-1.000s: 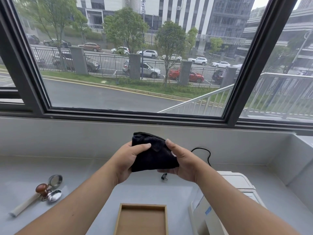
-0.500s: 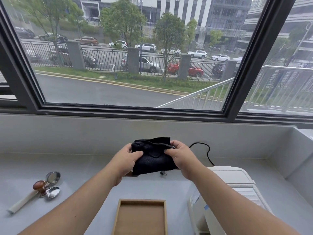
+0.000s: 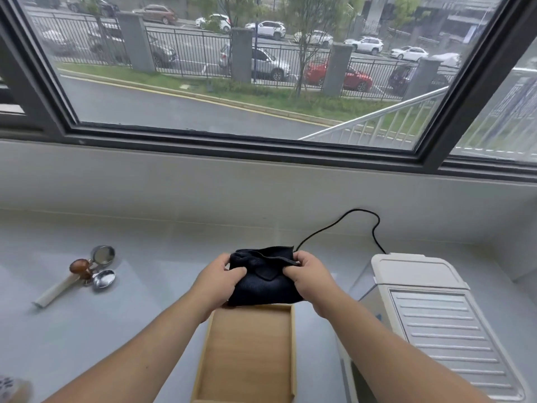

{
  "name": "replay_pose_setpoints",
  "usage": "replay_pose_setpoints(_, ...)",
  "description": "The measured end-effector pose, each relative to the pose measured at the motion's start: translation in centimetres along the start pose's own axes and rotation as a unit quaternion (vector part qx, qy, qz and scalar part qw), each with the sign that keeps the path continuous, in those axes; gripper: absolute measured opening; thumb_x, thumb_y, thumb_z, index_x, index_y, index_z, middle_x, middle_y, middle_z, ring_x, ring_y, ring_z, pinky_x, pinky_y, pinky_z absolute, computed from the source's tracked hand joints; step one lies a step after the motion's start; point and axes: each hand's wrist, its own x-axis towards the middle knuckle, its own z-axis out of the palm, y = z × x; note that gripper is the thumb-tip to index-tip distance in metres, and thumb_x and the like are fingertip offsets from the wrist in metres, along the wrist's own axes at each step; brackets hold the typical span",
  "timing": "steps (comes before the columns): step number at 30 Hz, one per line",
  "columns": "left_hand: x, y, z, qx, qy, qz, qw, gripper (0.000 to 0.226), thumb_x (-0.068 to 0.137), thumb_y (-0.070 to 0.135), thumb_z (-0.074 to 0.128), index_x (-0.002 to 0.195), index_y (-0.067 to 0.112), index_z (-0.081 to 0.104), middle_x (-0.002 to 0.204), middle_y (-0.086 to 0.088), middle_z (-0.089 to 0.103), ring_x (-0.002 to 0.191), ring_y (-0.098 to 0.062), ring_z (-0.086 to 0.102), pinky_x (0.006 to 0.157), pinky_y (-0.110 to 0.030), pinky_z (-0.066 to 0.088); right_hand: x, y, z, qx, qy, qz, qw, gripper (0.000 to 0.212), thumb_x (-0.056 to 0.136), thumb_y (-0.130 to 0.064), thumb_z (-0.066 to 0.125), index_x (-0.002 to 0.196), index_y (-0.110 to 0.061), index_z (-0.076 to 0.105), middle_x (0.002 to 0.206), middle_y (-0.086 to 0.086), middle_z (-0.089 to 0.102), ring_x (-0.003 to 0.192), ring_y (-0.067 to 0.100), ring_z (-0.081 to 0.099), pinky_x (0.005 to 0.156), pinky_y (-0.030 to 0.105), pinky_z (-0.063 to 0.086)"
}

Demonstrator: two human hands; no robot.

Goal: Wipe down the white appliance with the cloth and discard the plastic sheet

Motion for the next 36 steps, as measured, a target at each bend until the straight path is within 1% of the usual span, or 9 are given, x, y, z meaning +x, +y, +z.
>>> replay_pose_setpoints(3,0.2,-1.6,0.1,0.012,-0.005,-0.017,1.0,0.018,0.096,0.026,0.063,0.109,0.036,0.068,0.106,-0.009,0.073,0.09,-0.03,0.074,0.054,-0.032,0.06,0.3,1.8,0.6,-0.015,-0.011,0.022,1.0,0.024,0.086,-0.009,0.06,0.096,-0.027,0.073,0.089,-0.001,0.08,0.079,0.015,0.074,0.065,0.028,0.057)
replay_pose_setpoints(13,0.8,-9.4,1.1,0.069,0.001,-0.061,0.996,0.01,0.096,0.027,0.061,0.102,0.034,0.066,0.103,0.0,0.072,0.091,-0.028,0.072,0.054,-0.033,0.059,0.5,9.0,3.7,-0.037,-0.042,0.096,0.994,0.024,0.085,-0.01,0.055,0.098,-0.022,0.071,0.096,0.01,0.078,0.078,0.023,0.068,0.07,0.04,0.058)
replay_pose_setpoints(15,0.9,-10.6,1.3,0.091,-0.001,-0.059,0.994,0.013,0.096,0.03,0.061,0.106,0.036,0.065,0.103,0.003,0.072,0.091,-0.025,0.072,0.059,-0.035,0.061,0.5,10.3,4.0,-0.043,-0.045,0.104,0.993,0.023,0.085,-0.01,0.054,0.098,-0.021,0.069,0.093,0.009,0.076,0.078,0.025,0.066,0.071,0.044,0.059)
replay_pose_setpoints(19,1.2,-12.8,1.6,0.192,0.013,-0.046,0.98,0.022,0.095,0.038,0.062,0.117,0.036,0.066,0.105,0.009,0.072,0.097,-0.017,0.069,0.089,-0.043,0.061,0.4,12.2,4.5,-0.048,-0.057,0.122,0.99,0.023,0.089,-0.009,0.053,0.1,-0.022,0.07,0.082,0.005,0.07,0.071,0.025,0.063,0.071,0.055,0.062)
replay_pose_setpoints(22,1.2,-13.9,1.8,0.228,0.015,-0.048,0.972,0.029,0.094,0.044,0.062,0.123,0.045,0.064,0.109,0.01,0.07,0.102,-0.022,0.067,0.091,-0.039,0.06,0.1,13.1,4.8,-0.055,-0.068,0.135,0.987,0.022,0.09,-0.01,0.053,0.099,-0.022,0.069,0.083,0.017,0.069,0.071,0.032,0.066,0.073,0.064,0.06)
replay_pose_setpoints(24,1.3,-14.7,1.9,0.256,0.015,-0.048,0.965,0.03,0.092,0.045,0.061,0.122,0.047,0.063,0.105,0.009,0.069,0.1,-0.023,0.068,0.087,-0.036,0.059,0.1,13.6,4.9,-0.056,-0.071,0.139,0.986,0.024,0.091,-0.009,0.052,0.099,-0.023,0.071,0.095,0.021,0.074,0.081,0.04,0.073,0.069,0.061,0.062)
replay_pose_setpoints(28,1.4,-16.0,2.2,0.303,0.02,-0.057,0.951,0.026,0.091,0.043,0.06,0.116,0.04,0.063,0.106,0.009,0.071,0.099,-0.024,0.066,0.076,-0.032,0.052,0.0,14.4,5.0,-0.065,-0.079,0.153,0.983,0.016,0.094,-0.008,0.054,0.095,-0.019,0.066,0.088,0.01,0.069,0.071,0.029,0.071,0.058,0.044,0.061)
replay_pose_setpoints(32,1.3,-16.2,2.2,0.323,0.026,-0.066,0.944,0.024,0.091,0.042,0.059,0.114,0.037,0.063,0.098,0.013,0.069,0.095,-0.022,0.065,0.07,-0.031,0.047,-0.1,14.7,5.0,-0.093,-0.089,0.163,0.978,0.011,0.096,-0.013,0.057,0.1,-0.021,0.064,0.096,0.009,0.068,0.073,0.025,0.07,0.06,0.041,0.064)
replay_pose_setpoints(36,1.0,-15.8,2.0,0.332,0.045,-0.074,0.939,0.026,0.09,0.043,0.061,0.116,0.038,0.062,0.099,0.012,0.066,0.095,-0.02,0.062,0.073,-0.031,0.047,-0.4,14.6,4.7,-0.146,-0.073,0.135,0.977,0.023,0.095,-0.017,0.059,0.116,-0.025,0.06,0.099,0.001,0.066,0.077,0.021,0.066,0.077,0.046,0.064)
